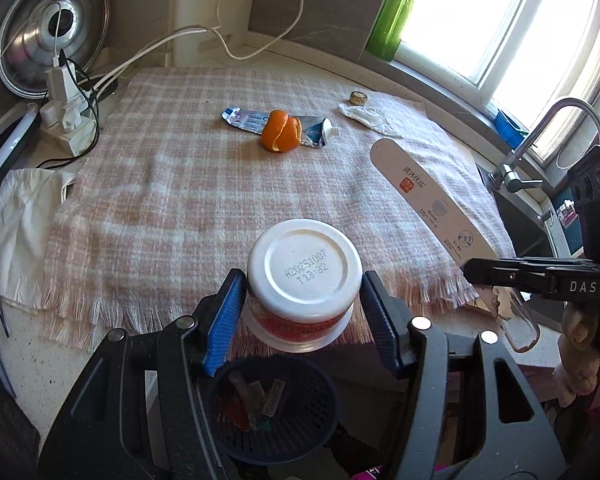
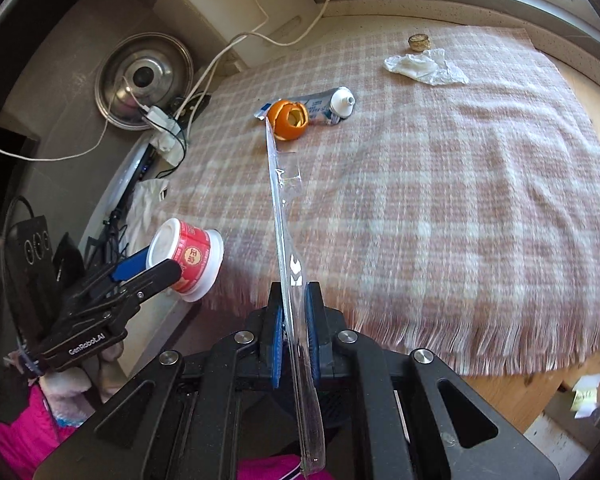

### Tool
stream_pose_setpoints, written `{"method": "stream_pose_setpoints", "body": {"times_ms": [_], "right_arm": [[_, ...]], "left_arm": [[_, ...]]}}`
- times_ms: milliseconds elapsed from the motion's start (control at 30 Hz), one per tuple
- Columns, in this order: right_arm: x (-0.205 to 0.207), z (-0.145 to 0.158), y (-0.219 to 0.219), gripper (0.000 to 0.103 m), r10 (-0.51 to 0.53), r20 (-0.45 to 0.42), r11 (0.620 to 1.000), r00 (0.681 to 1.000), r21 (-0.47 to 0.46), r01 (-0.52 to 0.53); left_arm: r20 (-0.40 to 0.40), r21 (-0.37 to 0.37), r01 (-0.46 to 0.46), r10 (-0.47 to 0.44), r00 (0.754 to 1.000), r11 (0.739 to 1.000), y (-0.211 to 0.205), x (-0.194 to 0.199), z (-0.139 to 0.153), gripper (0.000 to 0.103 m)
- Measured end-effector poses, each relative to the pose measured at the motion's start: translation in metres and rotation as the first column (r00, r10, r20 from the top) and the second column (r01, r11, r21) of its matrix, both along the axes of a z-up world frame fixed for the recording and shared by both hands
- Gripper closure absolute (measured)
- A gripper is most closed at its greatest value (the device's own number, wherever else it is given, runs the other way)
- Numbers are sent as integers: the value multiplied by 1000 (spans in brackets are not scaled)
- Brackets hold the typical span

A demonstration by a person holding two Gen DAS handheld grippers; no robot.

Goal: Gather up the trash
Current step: 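Carry the jar and plastic strip down over the blue wastebasket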

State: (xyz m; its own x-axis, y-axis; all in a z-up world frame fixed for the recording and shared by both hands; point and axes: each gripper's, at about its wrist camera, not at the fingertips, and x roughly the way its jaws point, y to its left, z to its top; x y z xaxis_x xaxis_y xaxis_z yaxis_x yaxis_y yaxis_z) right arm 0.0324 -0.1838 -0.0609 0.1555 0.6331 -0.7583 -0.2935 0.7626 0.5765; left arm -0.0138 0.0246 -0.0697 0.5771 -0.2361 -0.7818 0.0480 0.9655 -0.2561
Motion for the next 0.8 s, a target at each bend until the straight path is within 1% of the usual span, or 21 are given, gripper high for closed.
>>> {"method": "stream_pose_setpoints", "body": {"times_ms": [133,233,467,800], "right_arm": [[-27,-2,3,94,23,-16,1000,1000,-12,-23],[-45,-8,5,94,44,-41,999,998,-18,-44],[-82,-30,14,94,92,-110,995,990,-36,-96],[-117,-65,34,94,156,-186,982,970,-80,-173]], "left_arm": [[-17,-8,10,-10,1000,1000,-5,-21,-7,43],[-31,2,17,-17,999,1000,-9,-36,-15,43],[-82,-22,5,-7,997,1000,-8,-67,-35,43],[-177,-37,9,-15,984,999,-11,-88,-74,43]]}}
